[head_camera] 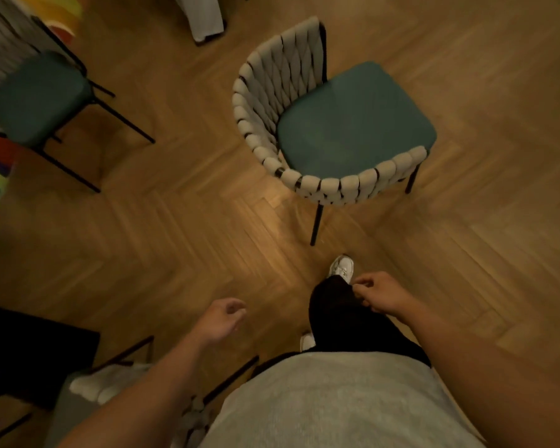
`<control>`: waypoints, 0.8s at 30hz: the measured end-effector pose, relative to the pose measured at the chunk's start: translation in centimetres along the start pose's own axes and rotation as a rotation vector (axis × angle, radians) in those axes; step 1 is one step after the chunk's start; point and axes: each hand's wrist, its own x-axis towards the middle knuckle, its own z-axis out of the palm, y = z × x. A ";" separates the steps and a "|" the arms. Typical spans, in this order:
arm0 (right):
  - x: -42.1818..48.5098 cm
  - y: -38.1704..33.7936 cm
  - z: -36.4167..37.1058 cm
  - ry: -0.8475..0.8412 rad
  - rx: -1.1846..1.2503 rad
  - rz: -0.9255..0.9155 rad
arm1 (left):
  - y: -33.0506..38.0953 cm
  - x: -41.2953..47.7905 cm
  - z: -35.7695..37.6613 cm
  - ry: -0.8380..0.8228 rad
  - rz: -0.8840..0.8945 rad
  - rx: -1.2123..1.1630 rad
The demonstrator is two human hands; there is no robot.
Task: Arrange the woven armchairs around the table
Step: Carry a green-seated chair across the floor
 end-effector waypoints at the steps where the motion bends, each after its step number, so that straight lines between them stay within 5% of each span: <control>1: 1.1 -0.9 -0.7 -0.003 0.023 0.012 | 1.3 1.0 -0.9 -0.015 -0.003 0.016; 16: 13.4 -14.5 -7.6 0.067 0.409 0.264 | 23.1 17.0 -23.5 0.094 0.174 0.089; 24: 17.8 -20.2 -2.5 0.314 1.160 0.567 | 30.8 31.7 -35.8 0.099 0.206 0.273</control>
